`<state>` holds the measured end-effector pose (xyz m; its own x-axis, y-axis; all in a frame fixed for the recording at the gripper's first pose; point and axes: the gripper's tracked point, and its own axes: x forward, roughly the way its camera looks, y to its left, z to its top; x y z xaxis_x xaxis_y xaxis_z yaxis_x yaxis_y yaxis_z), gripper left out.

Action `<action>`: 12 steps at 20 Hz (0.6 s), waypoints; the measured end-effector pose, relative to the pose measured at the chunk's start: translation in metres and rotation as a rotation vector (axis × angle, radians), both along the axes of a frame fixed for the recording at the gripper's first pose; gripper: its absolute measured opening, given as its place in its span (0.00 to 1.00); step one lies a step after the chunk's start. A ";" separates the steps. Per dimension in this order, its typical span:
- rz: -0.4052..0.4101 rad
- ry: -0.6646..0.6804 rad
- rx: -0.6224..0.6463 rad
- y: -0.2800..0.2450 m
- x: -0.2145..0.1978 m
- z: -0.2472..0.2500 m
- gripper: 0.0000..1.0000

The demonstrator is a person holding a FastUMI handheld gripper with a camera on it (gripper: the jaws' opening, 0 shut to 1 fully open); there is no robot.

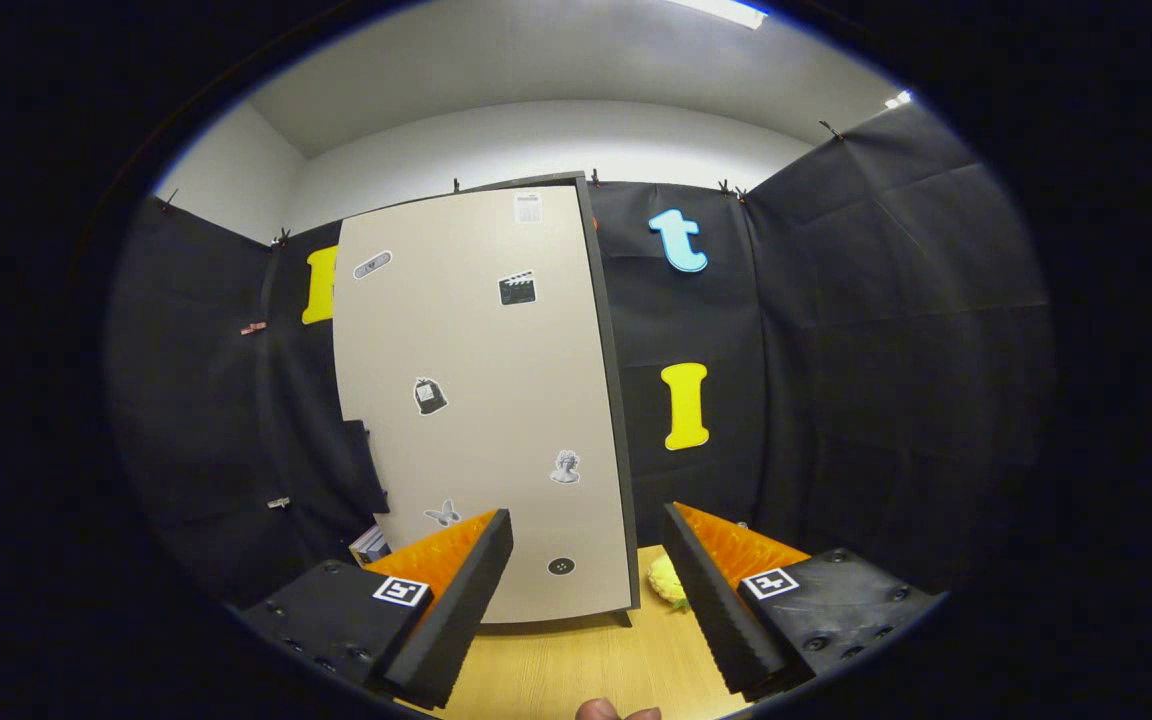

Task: Open the shoe cabinet door, grab the shoes and put them into the shoe cabinet, then close the shoe cabinet door.

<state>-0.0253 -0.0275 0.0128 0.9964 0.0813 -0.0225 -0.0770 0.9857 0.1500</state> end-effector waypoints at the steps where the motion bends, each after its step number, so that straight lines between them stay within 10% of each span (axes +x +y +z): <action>1: 0.004 0.001 0.004 0.001 0.001 -0.001 0.98; 12: 0.016 0.000 -0.008 -0.003 -0.001 0.000 0.98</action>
